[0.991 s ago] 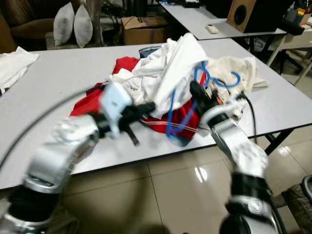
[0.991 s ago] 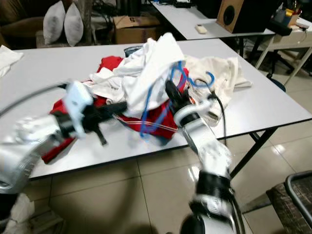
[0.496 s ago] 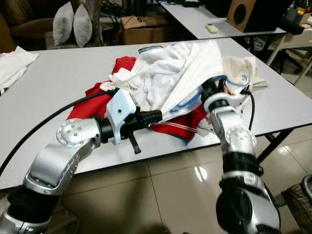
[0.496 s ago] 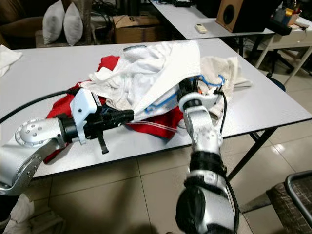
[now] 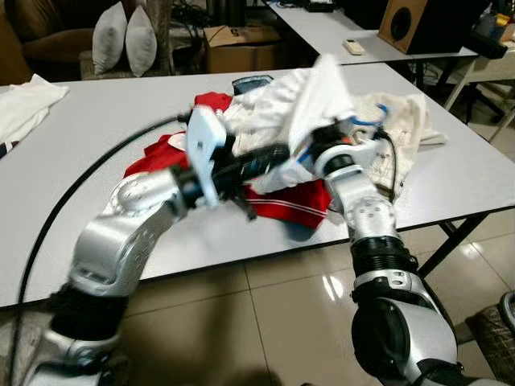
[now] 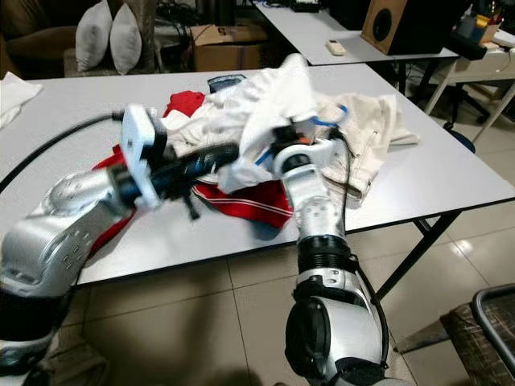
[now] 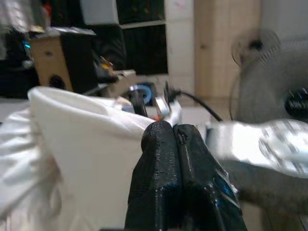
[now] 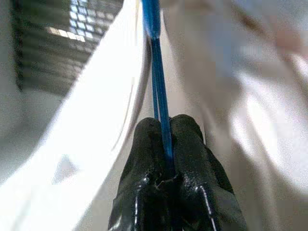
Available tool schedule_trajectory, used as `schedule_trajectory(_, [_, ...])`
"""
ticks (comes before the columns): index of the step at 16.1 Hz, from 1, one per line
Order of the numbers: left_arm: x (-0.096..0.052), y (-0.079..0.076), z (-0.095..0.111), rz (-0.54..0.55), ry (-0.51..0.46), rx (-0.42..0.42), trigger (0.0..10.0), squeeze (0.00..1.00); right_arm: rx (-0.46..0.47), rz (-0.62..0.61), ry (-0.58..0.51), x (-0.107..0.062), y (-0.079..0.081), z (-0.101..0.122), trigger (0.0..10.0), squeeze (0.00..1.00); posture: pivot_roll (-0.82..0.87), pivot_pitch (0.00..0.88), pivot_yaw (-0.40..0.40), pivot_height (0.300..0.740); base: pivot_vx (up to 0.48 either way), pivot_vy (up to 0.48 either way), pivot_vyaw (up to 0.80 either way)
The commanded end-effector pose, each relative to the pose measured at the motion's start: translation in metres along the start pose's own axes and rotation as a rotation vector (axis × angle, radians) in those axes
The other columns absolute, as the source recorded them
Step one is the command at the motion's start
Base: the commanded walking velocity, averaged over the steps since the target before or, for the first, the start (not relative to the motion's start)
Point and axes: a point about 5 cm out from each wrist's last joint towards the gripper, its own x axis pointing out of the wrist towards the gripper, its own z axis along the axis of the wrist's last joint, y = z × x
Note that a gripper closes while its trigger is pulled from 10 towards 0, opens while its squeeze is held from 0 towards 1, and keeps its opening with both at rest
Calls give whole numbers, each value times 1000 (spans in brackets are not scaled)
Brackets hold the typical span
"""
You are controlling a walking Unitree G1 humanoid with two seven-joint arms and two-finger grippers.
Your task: Hang hanger
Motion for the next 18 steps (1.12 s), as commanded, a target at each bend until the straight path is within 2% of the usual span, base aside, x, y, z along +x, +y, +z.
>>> schedule_trajectory(1, [3,0,4,9,-22,-16,0,0,33,-10,15,-4,0,-5,10000,0,27,0,-34,740,0,0,0])
schedule_trajectory(2, [8,-4,7,2,-57,-46,0,0,65,-5,6,-7,1,-4,10000,0,23,0,-28,740,0,0,0])
schedule_trajectory(3, [13,-9,10,-16,-95,-88,0,0,-32,-51,20,-12,-7,-4,10000,0,14,0,-17,740,0,0,0])
schedule_trajectory(4, [15,-11,10,-21,-100,-95,0,0,-6,-2,20,-14,-3,-4,10000,0,12,0,-13,740,0,0,0])
schedule_trajectory(5, [17,-11,9,-29,-89,-91,0,0,-10,-27,41,-18,-5,-4,10000,0,3,0,-2,740,0,0,0])
schedule_trajectory(6, [18,-10,8,-32,-83,-90,0,0,-142,-103,70,-22,-14,-5,10000,0,0,0,1,740,0,0,0])
schedule_trajectory(8, [20,-10,9,-35,-80,-87,0,0,72,-54,10,-29,-5,0,10000,0,-2,0,4,740,0,0,0])
schedule_trajectory(9, [24,-14,11,-38,-95,-98,0,0,-14,-94,11,-41,-10,-3,10000,0,-10,0,7,740,0,0,0])
schedule_trajectory(11, [27,-15,10,-37,-100,-109,0,0,69,-124,69,-49,-14,-21,10000,0,-16,0,14,740,0,0,0])
schedule_trajectory(12, [28,-16,10,-35,-101,-114,0,0,26,-131,121,-53,-14,-34,10000,0,-17,0,20,740,0,0,0])
schedule_trajectory(13, [28,-16,10,-31,-100,-115,0,0,84,-95,134,-54,-9,-38,10000,0,-15,0,22,740,0,0,0])
schedule_trajectory(14, [28,-13,10,-13,-100,-115,0,0,76,-86,148,-55,-5,-40,10000,0,-17,0,25,740,0,0,0])
schedule_trajectory(15, [27,-9,11,20,-110,-124,0,0,14,-78,169,-58,-5,-40,10000,0,-14,0,24,740,0,0,0])
schedule_trajectory(16, [27,-7,11,46,-111,-129,0,0,86,-36,173,-61,2,-37,10000,0,-15,0,24,740,0,0,0])
schedule_trajectory(17, [27,-6,10,56,-104,-126,0,0,18,-68,181,-63,-2,-34,10000,0,-13,0,19,740,0,0,0])
schedule_trajectory(18, [25,-5,6,91,-74,-106,549,0,28,-81,192,-66,-5,-33,10000,0,-4,0,6,740,0,0,0])
